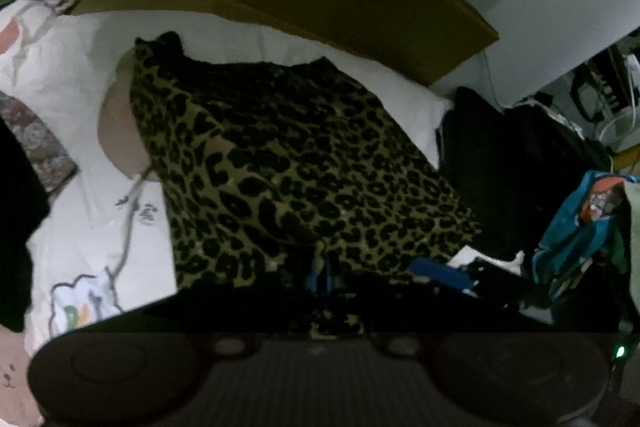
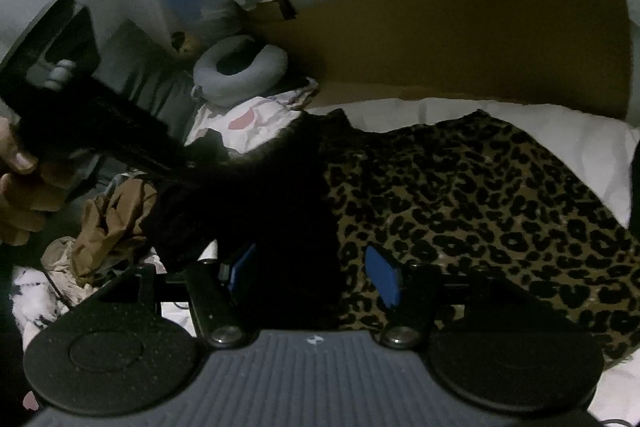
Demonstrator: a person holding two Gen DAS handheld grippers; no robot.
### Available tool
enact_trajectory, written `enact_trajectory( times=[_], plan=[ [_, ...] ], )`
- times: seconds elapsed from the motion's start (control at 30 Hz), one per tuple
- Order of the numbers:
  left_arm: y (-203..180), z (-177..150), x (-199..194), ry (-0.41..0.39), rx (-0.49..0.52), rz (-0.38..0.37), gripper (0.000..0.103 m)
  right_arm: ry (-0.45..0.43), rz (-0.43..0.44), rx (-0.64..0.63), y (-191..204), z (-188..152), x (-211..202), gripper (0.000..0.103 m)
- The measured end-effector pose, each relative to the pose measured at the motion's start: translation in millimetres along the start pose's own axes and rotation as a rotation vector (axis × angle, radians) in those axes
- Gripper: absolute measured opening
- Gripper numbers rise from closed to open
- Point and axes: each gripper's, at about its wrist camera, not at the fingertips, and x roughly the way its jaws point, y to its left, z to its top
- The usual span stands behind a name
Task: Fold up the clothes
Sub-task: 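Grasp the garment's edge with the right gripper while the left gripper hovers above it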
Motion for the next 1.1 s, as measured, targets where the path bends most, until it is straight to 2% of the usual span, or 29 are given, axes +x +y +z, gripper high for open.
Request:
enact_trajectory(
  times=[0.2, 0.33, 0.43, 0.6, 0.8, 0.83, 0.87, 0.97, 1.07, 1.1],
  plan=[
    [-19, -2, 20, 0.009, 0.009, -0.057, 0.004, -0.015, 0.020, -0.026, 11, -2, 9, 0.066],
    [-26, -4, 28, 0.005, -0.001, -0.109, 0.004, -0.013, 0.034, 0.004, 10, 4, 11, 0.066],
    [-29, -2, 31, -0.004, -0.022, -0.122, 0.004, -0.066, 0.016, -0.038, 11, 7, -1, 0.066],
    [-34, -4, 35, 0.001, -0.026, -0.149, 0.004, -0.061, 0.004, 0.006, 1, 5, 4, 0.066],
    [-44, -10, 40, 0.022, -0.025, -0.172, 0.004, -0.061, -0.024, -0.009, 0, 5, 10, 0.065],
    [-45, -10, 41, 0.024, -0.032, -0.180, 0.004, -0.064, -0.026, -0.009, 1, 5, 10, 0.059],
    [-47, -11, 43, 0.026, -0.039, -0.188, 0.004, -0.062, -0.028, -0.011, 1, 6, 11, 0.046],
    [-53, -11, 42, 0.018, -0.025, -0.190, 0.005, -0.044, -0.056, -0.016, -1, 5, 14, 0.019],
    [-59, -13, 40, 0.006, 0.008, -0.203, 0.006, -0.043, -0.069, 0.007, -8, 3, 13, 0.006],
    [-61, -14, 39, -0.001, 0.024, -0.204, 0.011, -0.045, -0.072, 0.014, -10, 2, 12, 0.004]
  ],
)
